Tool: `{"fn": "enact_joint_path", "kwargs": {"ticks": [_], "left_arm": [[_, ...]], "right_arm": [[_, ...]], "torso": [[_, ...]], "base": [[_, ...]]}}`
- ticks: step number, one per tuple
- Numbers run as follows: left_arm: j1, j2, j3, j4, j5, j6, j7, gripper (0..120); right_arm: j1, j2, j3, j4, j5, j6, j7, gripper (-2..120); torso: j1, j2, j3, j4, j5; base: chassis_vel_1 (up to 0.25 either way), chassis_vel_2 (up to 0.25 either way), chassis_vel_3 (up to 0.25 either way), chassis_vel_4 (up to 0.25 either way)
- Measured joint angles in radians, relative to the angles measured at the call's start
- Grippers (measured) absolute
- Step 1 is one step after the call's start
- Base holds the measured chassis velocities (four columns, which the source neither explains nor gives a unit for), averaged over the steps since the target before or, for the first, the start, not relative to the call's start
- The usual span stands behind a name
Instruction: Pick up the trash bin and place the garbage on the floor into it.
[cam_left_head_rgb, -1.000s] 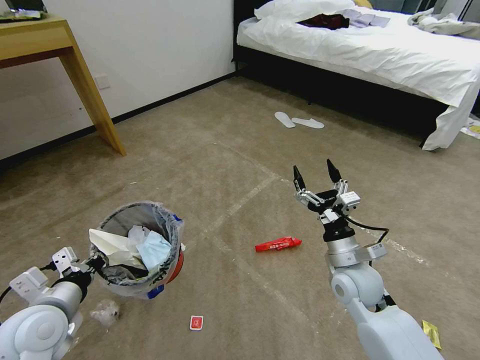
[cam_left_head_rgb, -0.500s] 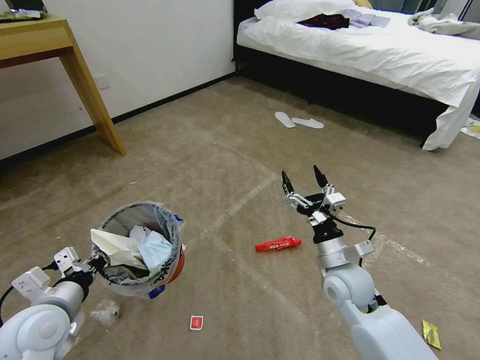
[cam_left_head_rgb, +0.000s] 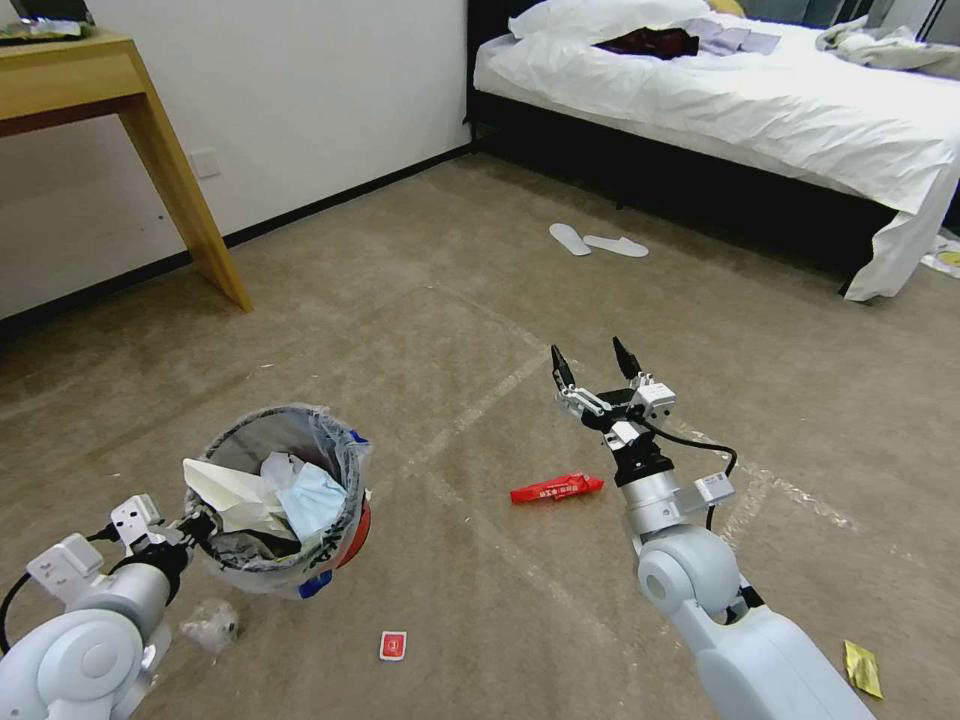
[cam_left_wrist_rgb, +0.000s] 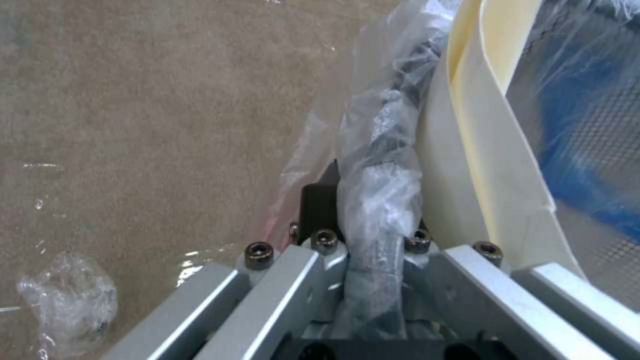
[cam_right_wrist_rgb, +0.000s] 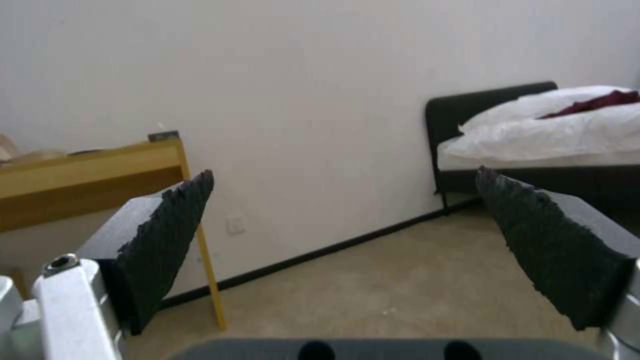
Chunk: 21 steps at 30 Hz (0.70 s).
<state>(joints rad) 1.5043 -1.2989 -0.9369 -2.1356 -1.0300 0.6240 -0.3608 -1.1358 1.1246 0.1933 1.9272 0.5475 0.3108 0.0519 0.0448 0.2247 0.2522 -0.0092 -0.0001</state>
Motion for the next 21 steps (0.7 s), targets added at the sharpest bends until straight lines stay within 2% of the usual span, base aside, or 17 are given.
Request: {"fn": "enact_joint_path", "kwargs": {"ticks": [21], "left_arm": [[0.007, -0.004, -0.005, -0.016, -0.001, 0.000, 0.000, 1]], "right_arm": [[-0.049, 0.012, 0.028, 0.026, -0.035, 0.035, -0.012, 100]], "torso": [[0.000, 0.000, 0.000, 0.0000, 0.0000]], "base": [[0.000, 0.000, 0.000, 0.000]]}}
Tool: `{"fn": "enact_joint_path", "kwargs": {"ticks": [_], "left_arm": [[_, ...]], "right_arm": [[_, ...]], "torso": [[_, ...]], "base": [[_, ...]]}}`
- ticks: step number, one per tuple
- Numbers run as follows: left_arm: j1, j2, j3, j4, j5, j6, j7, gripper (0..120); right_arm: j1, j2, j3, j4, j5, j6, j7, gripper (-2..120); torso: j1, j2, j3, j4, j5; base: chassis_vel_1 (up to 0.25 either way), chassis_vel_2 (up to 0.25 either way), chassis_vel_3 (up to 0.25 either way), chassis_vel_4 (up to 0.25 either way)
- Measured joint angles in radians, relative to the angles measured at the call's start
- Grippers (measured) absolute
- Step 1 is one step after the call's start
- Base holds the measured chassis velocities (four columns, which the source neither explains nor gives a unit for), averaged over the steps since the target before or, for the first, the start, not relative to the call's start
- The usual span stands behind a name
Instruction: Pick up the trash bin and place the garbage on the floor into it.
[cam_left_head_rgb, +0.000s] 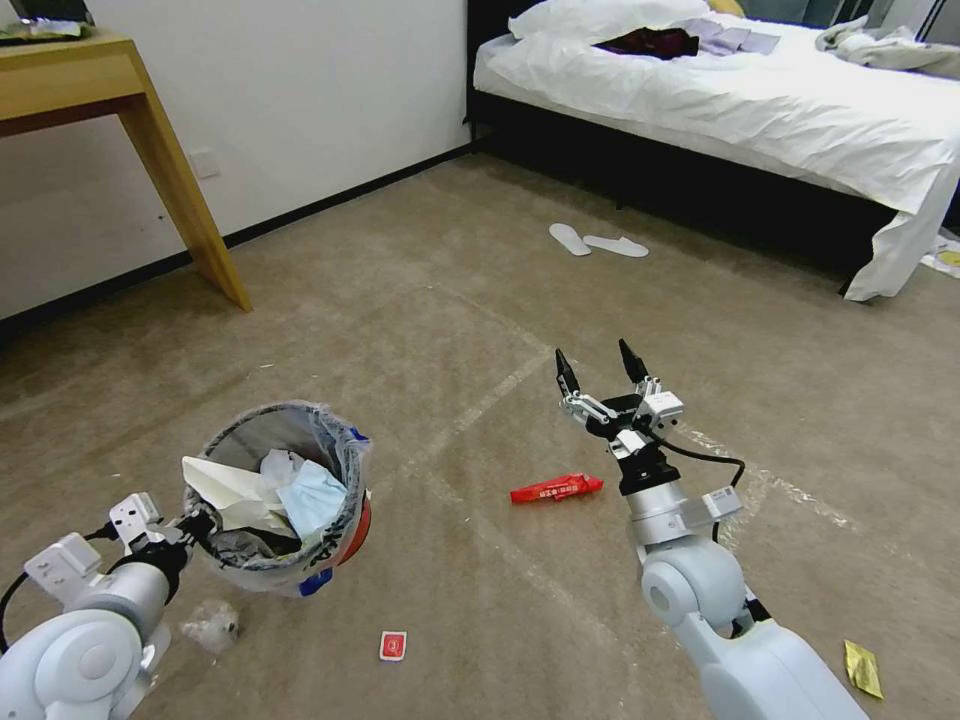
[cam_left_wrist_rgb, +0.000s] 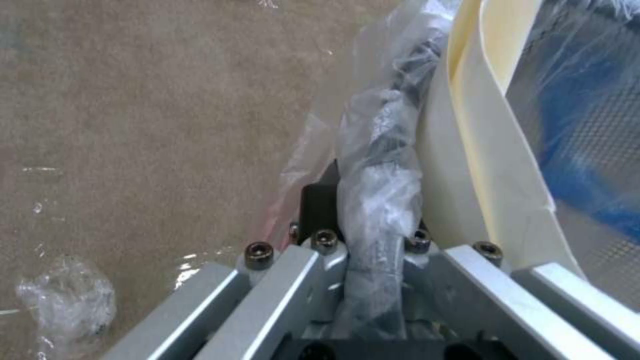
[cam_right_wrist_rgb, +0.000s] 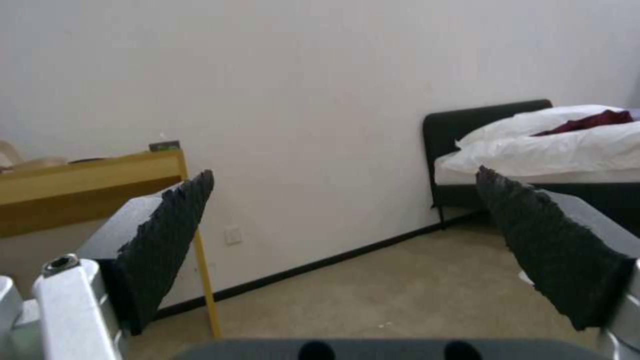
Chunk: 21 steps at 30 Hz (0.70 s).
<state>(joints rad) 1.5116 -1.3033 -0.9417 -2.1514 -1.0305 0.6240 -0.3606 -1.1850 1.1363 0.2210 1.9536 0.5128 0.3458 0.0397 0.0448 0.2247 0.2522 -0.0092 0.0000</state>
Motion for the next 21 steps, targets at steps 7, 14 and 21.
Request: {"fn": "enact_joint_path", "kwargs": {"ticks": [7, 14, 21], "left_arm": [[0.003, -0.004, 0.000, -0.003, 0.000, 0.000, 0.000, 1], [0.004, -0.011, 0.003, -0.005, 0.004, 0.000, 0.001, 1], [0.011, -0.012, 0.001, -0.011, 0.006, -0.001, 0.002, 1]], "right_arm": [[-0.006, -0.003, 0.004, 0.003, -0.007, 0.005, 0.000, 100], [-0.019, -0.004, 0.012, 0.003, -0.013, 0.011, -0.001, 100], [-0.026, -0.004, 0.017, 0.003, -0.016, 0.015, -0.003, 100]], "torso": [[0.000, 0.000, 0.000, 0.0000, 0.0000], [0.000, 0.000, 0.000, 0.0000, 0.0000], [0.000, 0.000, 0.000, 0.0000, 0.0000]], "base": [[0.000, 0.000, 0.000, 0.000], [0.000, 0.000, 0.000, 0.000], [0.000, 0.000, 0.000, 0.000]]}}
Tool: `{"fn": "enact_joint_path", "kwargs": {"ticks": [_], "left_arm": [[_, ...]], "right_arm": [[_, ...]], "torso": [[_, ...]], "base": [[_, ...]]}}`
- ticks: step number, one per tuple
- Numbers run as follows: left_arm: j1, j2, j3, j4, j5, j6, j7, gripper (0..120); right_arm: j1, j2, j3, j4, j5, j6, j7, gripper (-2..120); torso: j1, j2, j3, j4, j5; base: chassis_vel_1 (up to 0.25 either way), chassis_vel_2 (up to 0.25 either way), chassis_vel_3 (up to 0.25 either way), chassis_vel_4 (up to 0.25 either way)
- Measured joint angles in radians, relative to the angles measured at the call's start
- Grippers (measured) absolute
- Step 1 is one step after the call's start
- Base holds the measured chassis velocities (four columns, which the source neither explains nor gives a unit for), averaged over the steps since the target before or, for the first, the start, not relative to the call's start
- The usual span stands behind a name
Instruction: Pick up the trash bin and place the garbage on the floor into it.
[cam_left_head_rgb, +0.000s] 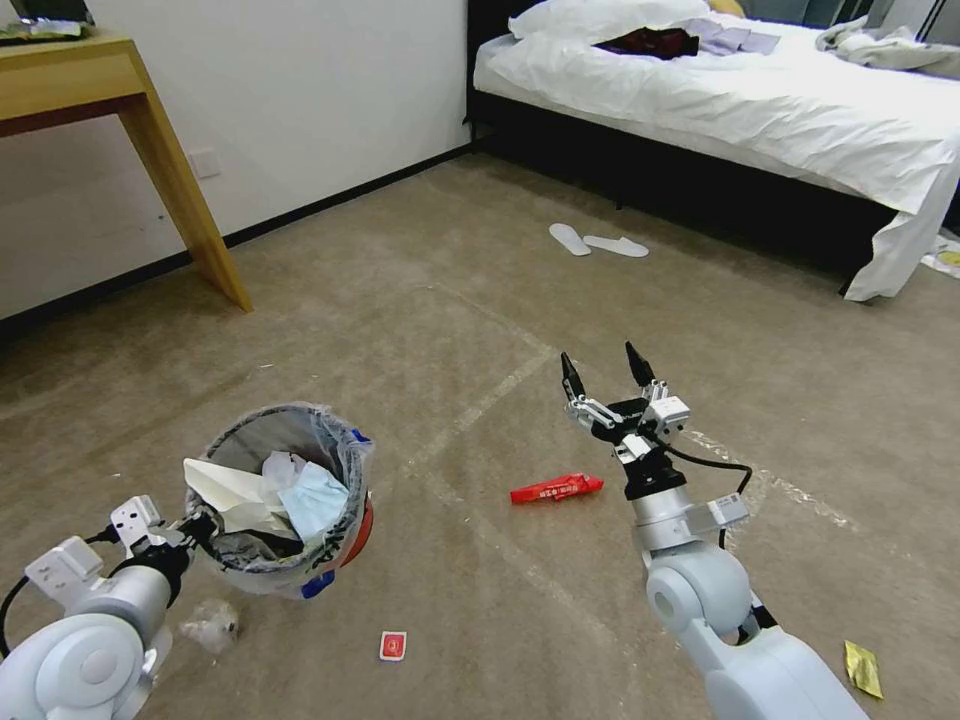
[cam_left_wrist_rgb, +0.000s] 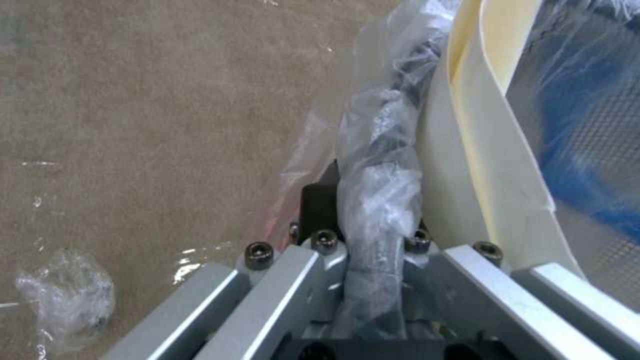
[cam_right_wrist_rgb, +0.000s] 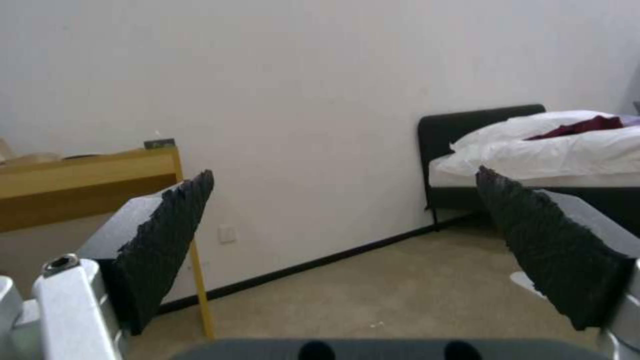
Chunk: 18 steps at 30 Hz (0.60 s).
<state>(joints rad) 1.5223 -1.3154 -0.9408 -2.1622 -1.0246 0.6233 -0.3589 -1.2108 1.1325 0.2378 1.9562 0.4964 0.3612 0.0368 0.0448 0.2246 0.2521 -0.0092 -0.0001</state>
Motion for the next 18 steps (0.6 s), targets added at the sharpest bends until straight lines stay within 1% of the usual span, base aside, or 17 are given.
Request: {"fn": "enact_joint_path", "kwargs": {"ticks": [18], "left_arm": [[0.000, -0.005, 0.001, 0.002, 0.006, -0.002, 0.002, 1]], "right_arm": [[-0.003, 0.001, 0.005, -0.009, -0.001, 0.008, 0.001, 100]], "torso": [[0.000, 0.000, 0.000, 0.0000, 0.0000]], "base": [[-0.002, 0.003, 0.004, -0.004]]}}
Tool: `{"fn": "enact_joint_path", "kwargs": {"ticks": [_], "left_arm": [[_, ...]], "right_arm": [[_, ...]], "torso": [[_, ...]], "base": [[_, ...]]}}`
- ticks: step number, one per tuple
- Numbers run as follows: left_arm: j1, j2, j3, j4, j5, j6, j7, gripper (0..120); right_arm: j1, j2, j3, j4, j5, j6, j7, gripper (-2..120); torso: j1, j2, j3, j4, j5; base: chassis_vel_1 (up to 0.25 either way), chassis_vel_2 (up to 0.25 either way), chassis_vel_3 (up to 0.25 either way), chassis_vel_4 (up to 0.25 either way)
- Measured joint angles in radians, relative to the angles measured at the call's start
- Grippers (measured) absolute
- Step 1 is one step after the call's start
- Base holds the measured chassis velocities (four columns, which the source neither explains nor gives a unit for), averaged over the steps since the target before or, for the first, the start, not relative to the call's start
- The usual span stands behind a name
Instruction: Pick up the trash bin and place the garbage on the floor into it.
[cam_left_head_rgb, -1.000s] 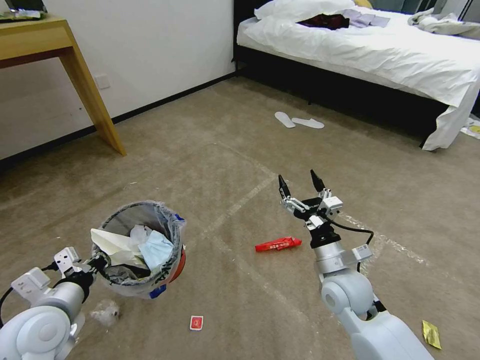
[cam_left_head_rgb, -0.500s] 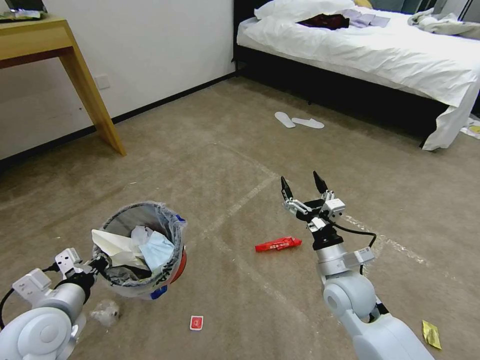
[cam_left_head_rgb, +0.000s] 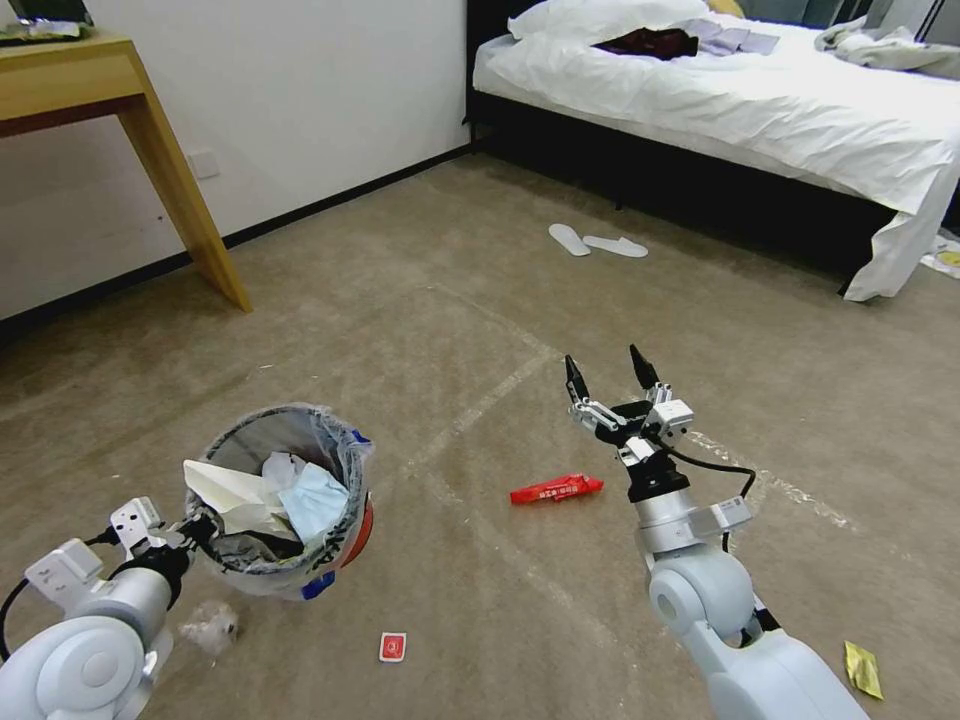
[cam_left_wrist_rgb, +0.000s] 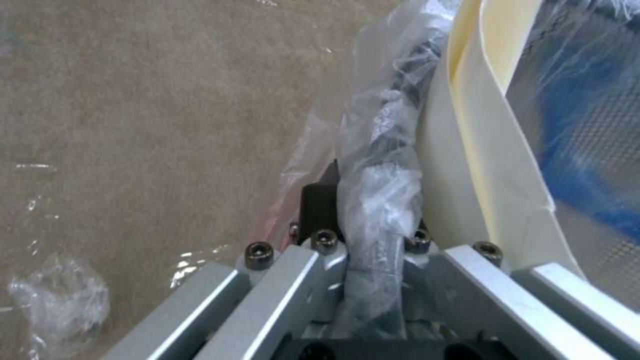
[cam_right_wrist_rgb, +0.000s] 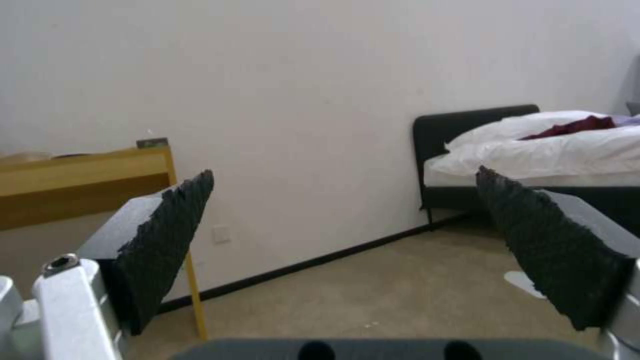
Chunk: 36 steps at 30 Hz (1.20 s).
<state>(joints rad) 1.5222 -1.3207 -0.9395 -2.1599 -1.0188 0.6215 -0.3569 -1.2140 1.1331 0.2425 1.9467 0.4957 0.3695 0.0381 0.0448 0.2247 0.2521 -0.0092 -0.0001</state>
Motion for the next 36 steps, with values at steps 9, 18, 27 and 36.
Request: {"fn": "enact_joint_path", "kwargs": {"ticks": [9, 18, 27, 36], "left_arm": [[-0.002, 0.002, -0.001, 0.009, 0.000, -0.002, 0.000, 1], [-0.009, 0.008, 0.002, 0.023, 0.001, -0.004, 0.001, 1], [-0.004, 0.012, -0.002, 0.027, 0.001, -0.006, 0.001, 1], [0.003, 0.003, -0.004, 0.027, 0.007, -0.006, -0.001, 1]], "right_arm": [[0.011, 0.006, -0.005, -0.018, 0.000, -0.009, 0.012, 100], [0.074, 0.031, -0.035, -0.085, 0.222, -0.248, 0.280, 100], [0.161, 0.130, -0.039, -0.236, 0.542, -0.528, 0.568, 100], [0.278, 0.266, -0.020, -0.564, 0.659, -0.632, 0.735, 100]], "torso": [[0.000, 0.000, 0.000, 0.0001, 0.0000], [0.000, 0.000, 0.000, 0.0000, 0.0000], [0.000, 0.000, 0.000, 0.0001, -0.0001], [0.000, 0.000, 0.000, 0.0001, -0.0003]], "base": [[-0.087, 0.094, 0.098, -0.106], [-0.014, 0.014, 0.016, -0.011], [0.000, 0.000, 0.000, 0.000], [0.000, 0.000, 0.000, 0.000]]}}
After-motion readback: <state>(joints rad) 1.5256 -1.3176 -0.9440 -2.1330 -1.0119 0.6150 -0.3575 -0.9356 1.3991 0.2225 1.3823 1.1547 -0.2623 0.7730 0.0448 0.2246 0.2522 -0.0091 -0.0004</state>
